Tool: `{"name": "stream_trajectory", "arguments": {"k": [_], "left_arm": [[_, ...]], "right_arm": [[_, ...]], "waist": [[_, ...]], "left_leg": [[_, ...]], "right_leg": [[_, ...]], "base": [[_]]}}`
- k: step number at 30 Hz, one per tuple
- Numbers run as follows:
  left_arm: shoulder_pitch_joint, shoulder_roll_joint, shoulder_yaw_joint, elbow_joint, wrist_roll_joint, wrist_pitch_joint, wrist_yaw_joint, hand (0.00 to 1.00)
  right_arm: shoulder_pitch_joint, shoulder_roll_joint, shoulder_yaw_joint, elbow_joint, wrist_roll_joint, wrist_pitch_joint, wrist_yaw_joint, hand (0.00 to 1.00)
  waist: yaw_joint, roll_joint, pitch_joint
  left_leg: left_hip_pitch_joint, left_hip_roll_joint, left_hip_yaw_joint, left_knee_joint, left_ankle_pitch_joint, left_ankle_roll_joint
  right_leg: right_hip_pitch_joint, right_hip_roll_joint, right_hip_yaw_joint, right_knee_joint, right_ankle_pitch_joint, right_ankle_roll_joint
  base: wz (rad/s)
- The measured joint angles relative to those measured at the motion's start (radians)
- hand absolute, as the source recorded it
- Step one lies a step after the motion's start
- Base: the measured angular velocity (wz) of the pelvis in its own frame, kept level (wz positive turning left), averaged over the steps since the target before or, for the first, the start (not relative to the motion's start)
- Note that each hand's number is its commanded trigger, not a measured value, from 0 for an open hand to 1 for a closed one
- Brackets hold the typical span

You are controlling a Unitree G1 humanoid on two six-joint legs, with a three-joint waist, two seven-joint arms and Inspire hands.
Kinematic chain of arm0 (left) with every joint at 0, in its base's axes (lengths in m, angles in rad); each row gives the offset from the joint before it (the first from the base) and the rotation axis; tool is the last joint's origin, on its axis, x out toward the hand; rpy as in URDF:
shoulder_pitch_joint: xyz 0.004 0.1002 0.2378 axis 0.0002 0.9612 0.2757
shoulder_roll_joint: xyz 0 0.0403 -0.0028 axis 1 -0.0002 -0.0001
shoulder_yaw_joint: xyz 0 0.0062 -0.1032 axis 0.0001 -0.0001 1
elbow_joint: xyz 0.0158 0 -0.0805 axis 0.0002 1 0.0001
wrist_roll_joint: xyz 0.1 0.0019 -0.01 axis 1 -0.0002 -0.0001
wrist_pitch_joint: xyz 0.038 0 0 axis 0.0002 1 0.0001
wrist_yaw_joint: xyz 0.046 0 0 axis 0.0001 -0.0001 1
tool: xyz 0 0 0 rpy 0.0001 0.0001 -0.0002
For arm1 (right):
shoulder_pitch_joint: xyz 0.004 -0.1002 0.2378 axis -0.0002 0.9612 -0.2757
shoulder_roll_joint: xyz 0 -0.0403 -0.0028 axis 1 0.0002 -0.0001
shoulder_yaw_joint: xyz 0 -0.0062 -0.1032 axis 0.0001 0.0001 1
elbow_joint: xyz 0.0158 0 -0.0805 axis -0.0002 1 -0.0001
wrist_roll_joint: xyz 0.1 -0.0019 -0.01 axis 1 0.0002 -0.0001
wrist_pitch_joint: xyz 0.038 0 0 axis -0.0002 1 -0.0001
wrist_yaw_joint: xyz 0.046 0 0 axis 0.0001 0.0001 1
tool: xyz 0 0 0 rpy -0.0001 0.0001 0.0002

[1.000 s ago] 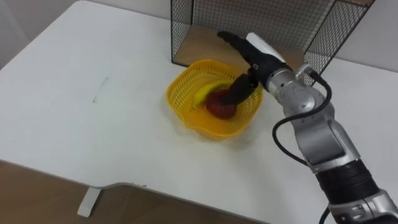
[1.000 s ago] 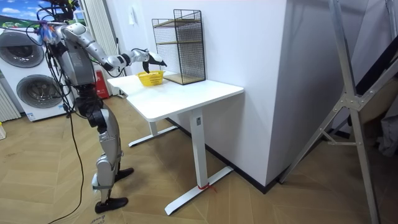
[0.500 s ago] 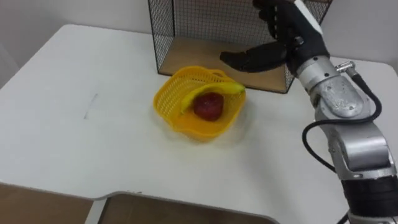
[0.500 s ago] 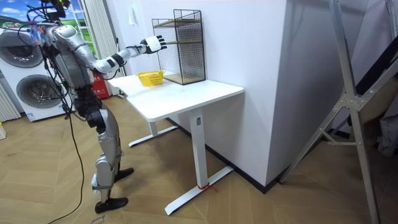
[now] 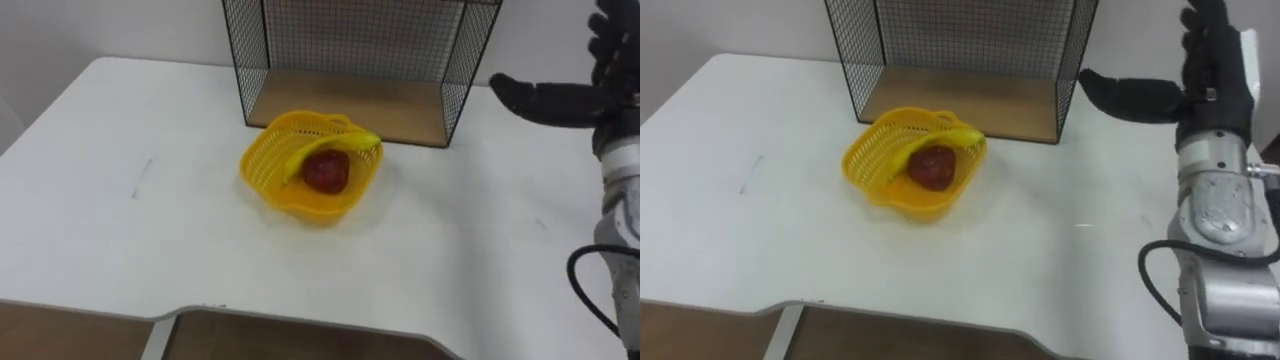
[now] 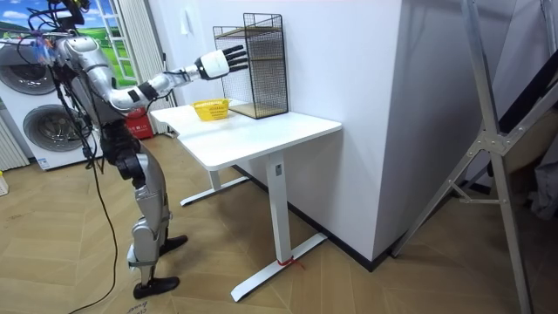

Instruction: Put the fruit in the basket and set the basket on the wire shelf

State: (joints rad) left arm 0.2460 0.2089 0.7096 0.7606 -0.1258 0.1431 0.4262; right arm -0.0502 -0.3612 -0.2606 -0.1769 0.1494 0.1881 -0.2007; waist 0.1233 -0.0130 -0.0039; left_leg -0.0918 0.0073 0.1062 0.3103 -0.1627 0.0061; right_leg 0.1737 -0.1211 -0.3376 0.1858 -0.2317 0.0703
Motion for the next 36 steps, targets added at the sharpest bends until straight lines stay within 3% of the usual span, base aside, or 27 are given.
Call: {"name": "stream_trajectory", "arguments": {"k": [1,2,3,5,8,12,15,19,26,30,32,36], "left_arm": [[0.0,0.001,0.015,-0.119,-0.001,-0.011,0.069,0.0],[-0.001,0.005,0.015,-0.21,0.0,-0.045,0.129,0.0],[0.0,0.005,0.014,-0.251,0.002,-0.058,0.155,0.0],[-0.002,-0.001,0.013,-0.441,0.004,-0.063,0.243,0.0],[-0.008,-0.001,0.01,-0.619,0.046,-0.091,0.328,0.0],[-0.009,-0.001,-0.028,-0.782,0.048,-0.1,0.35,0.0],[-0.014,-0.001,-0.066,-0.879,0.048,-0.126,0.345,0.0],[-0.05,-0.001,-0.192,-0.991,-0.007,-0.161,0.277,0.0],[-0.084,-0.007,-0.42,-0.995,-0.146,-0.19,0.046,0.0],[-0.085,-0.02,-0.479,-0.957,-0.252,-0.197,-0.088,0.0],[-0.085,-0.044,-0.507,-0.952,-0.377,-0.197,-0.158,0.0],[-0.085,-0.046,-0.574,-0.935,-0.45,-0.197,-0.271,0.0]], "right_arm": [[0.029,0.0,-0.011,0.0,-0.005,-0.004,-0.017,0.0],[0.059,0.0,-0.013,0.0,-0.026,-0.008,-0.03,0.0],[0.072,0.0,-0.013,0.0,-0.038,-0.01,-0.031,0.0],[0.132,0.004,-0.017,0.0,-0.043,-0.013,-0.04,0.0],[0.177,0.02,-0.016,0.0,-0.043,-0.013,-0.037,0.0],[0.192,0.032,-0.016,0.005,0.008,-0.023,-0.027,0.0],[0.192,0.058,-0.014,0.005,0.056,-0.059,0.006,0.0],[0.192,0.099,0.007,0.005,0.145,-0.095,0.068,0.0],[0.192,0.155,0.096,0.079,0.32,-0.13,0.194,0.0],[0.191,0.172,0.121,0.125,0.403,-0.134,0.255,0.0],[0.191,0.18,0.122,0.139,0.482,-0.135,0.281,0.0],[0.186,0.198,0.153,0.153,0.556,-0.144,0.335,0.0]], "waist": [[0.002,0.002,0.0004],[0.003,0.006,-0.002],[0.006,0.009,-0.0038],[-0.004,0.018,-0.0054],[-0.018,0.015,-0.0049],[-0.025,0.015,-0.0044],[-0.039,0.018,-0.0014],[-0.049,0.018,0.0052],[-0.078,0.019,0.0121],[-0.092,0.019,0.0123],[-0.093,0.02,0.0123],[-0.09,0.02,0.0123]], "left_leg": [[0.0,-0.001,0.0,-0.003,0.002,0.001],[0.0,-0.001,0.003,-0.005,0.004,0.001],[-0.001,-0.001,0.001,-0.005,0.004,0.002],[0.0,-0.005,0.001,-0.013,0.009,0.004],[0.011,-0.007,0.006,-0.039,0.022,0.001],[0.017,-0.004,0.012,-0.034,0.024,-0.001],[0.017,-0.004,0.012,-0.034,0.023,-0.001],[0.003,-0.004,0.001,-0.025,0.023,-0.001],[-0.006,-0.003,0.003,-0.019,0.022,0.0],[0.0,-0.001,0.013,-0.025,0.022,0.0],[0.001,0.002,0.022,-0.024,0.022,-0.001],[-0.001,0.006,0.034,-0.025,0.02,-0.001]], "right_leg": [[-0.002,-0.001,0.0,0.001,0.0,0.0],[-0.006,-0.002,0.004,0.002,0.0,0.0],[-0.008,-0.003,0.007,0.002,0.0,0.0],[-0.011,-0.005,0.01,0.002,0.001,0.001],[-0.013,-0.007,0.009,0.0,0.001,0.001],[-0.009,-0.005,0.009,0.0,0.001,0.001],[-0.008,-0.004,0.006,0.0,0.002,0.001],[-0.014,-0.002,-0.002,0.0,0.002,0.001],[-0.017,-0.002,-0.009,-0.001,0.002,0.0],[-0.019,-0.002,0.005,-0.002,0.002,0.001],[-0.022,-0.002,0.012,-0.001,0.002,0.001],[-0.035,-0.002,0.028,0.003,0.002,0.0]], "base": [[-0.04],[-0.07],[-0.1],[-0.02],[-0.02],[0.0],[0.0],[0.07],[0.0],[-0.07],[-0.1],[-0.12]]}}
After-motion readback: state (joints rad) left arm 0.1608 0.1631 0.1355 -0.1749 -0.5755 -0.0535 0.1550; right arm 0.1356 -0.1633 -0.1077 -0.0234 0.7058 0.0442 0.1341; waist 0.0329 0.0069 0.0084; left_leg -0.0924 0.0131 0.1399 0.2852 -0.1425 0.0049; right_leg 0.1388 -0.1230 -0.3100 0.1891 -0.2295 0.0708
